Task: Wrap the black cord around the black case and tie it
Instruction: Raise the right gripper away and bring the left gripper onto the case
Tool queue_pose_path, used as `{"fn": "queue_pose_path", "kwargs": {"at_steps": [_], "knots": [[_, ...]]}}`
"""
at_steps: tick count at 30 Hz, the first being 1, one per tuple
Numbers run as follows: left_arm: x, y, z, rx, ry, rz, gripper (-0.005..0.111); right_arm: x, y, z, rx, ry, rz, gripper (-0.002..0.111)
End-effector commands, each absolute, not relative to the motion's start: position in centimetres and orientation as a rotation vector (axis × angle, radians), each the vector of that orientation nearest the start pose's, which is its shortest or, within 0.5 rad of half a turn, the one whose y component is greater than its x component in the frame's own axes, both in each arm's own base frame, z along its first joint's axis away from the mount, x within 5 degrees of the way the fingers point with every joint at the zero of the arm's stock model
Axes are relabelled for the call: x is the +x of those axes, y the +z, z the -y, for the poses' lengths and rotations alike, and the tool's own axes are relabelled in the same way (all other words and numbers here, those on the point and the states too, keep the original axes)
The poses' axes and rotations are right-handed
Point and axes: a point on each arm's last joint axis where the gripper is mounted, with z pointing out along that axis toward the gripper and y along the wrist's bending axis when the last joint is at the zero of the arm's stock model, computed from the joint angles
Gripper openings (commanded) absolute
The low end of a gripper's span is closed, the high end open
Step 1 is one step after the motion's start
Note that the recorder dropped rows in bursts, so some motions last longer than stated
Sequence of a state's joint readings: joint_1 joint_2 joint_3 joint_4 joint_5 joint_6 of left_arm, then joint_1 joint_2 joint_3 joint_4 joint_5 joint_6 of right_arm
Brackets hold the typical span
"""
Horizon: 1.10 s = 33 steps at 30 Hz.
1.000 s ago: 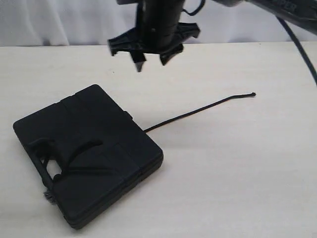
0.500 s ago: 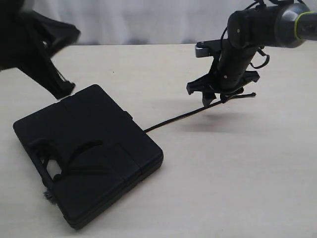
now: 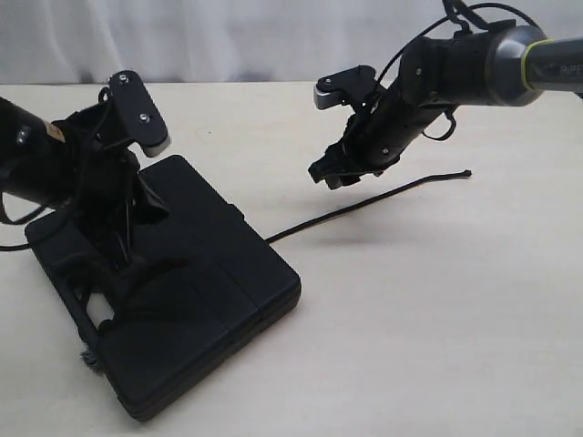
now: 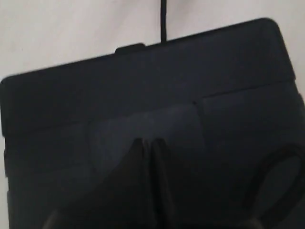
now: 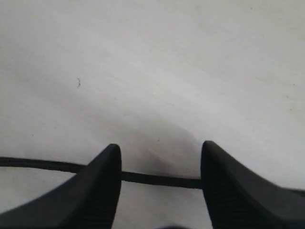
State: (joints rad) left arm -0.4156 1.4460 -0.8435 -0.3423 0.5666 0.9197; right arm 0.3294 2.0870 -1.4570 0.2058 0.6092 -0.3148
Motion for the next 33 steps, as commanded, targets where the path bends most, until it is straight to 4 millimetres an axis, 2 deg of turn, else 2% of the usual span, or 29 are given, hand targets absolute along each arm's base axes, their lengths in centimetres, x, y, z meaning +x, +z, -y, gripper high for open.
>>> {"fn": "queue_pose_path", "kwargs": {"at_steps": [1,3,4,5,6,7,8,10,13,15,16,18,20,21,22,23,25,28,30,33], "knots": [[24.7,24.4,12.2,1.303,-0.242,-2.340,0.000,40.8,15.7,-15.3,-0.656,0.255,-2.636,0.048],[24.1,24.3,12.4,1.364,-0.307,-2.353,0.002,40.6,15.6,-15.3,-0.674,0.254,-2.665,0.048],[23.4,24.1,12.5,1.467,-0.370,-2.352,0.010,40.2,15.4,-15.2,-0.711,0.253,-2.693,0.048],[23.1,24.1,12.5,1.497,-0.393,-2.350,0.016,40.1,15.3,-15.2,-0.726,0.253,-2.703,0.048],[22.9,24.3,12.5,1.511,-0.413,-2.351,0.031,39.8,14.9,-15.1,-0.720,0.262,-2.724,0.048],[22.8,24.3,12.5,1.514,-0.415,-2.351,0.036,39.8,14.8,-15.1,-0.717,0.261,-2.719,0.048],[22.5,24.7,12.5,1.511,-0.431,-2.346,0.047,39.8,14.8,-15.1,-0.715,0.260,-2.717,0.048],[22.2,25.1,12.6,1.504,-0.457,-2.341,0.053,39.8,14.8,-15.1,-0.715,0.260,-2.717,0.048],[21.9,24.8,12.5,1.526,-0.470,-2.342,0.052,39.8,14.8,-15.1,-0.715,0.260,-2.717,0.048],[21.9,23.8,12.5,1.512,-0.445,-2.304,0.052,39.8,14.8,-15.1,-0.709,0.267,-2.718,0.048],[22.0,22.7,12.2,1.581,-0.365,-2.206,0.052,39.8,14.8,-15.1,-0.709,0.267,-2.718,0.048],[22.3,21.6,11.9,1.557,-0.263,-2.127,0.052,39.8,14.8,-15.1,-0.709,0.267,-2.718,0.048],[22.3,21.2,12.0,1.543,-0.251,-2.093,0.052,39.8,14.8,-15.1,-0.709,0.267,-2.718,0.048],[22.2,21.1,12.1,1.548,-0.265,-2.077,0.044,39.8,14.8,-15.1,-0.708,0.267,-2.716,0.048],[22.3,21.2,12.1,1.537,-0.263,-2.076,0.036,39.8,14.8,-15.1,-0.708,0.267,-2.716,0.048],[22.6,21.2,12.0,1.516,-0.235,-2.065,0.020,39.8,14.8,-15.1,-0.708,0.267,-2.716,0.048],[23.1,22.1,12.2,1.505,-0.219,-2.036,0.000,39.8,14.8,-15.1,-0.708,0.267,-2.716,0.048],[24.5,24.7,12.9,1.458,-0.200,-1.958,0.000,39.8,14.8,-15.1,-0.706,0.266,-2.712,0.048],[24.9,25.6,13.0,1.433,-0.187,-1.932,0.000,39.9,14.7,-15.1,-0.706,0.265,-2.712,0.048],[25.4,25.6,13.2,1.346,-0.208,-1.944,0.000,40.0,14.2,-15.2,-0.702,0.262,-2.713,0.048]]}}
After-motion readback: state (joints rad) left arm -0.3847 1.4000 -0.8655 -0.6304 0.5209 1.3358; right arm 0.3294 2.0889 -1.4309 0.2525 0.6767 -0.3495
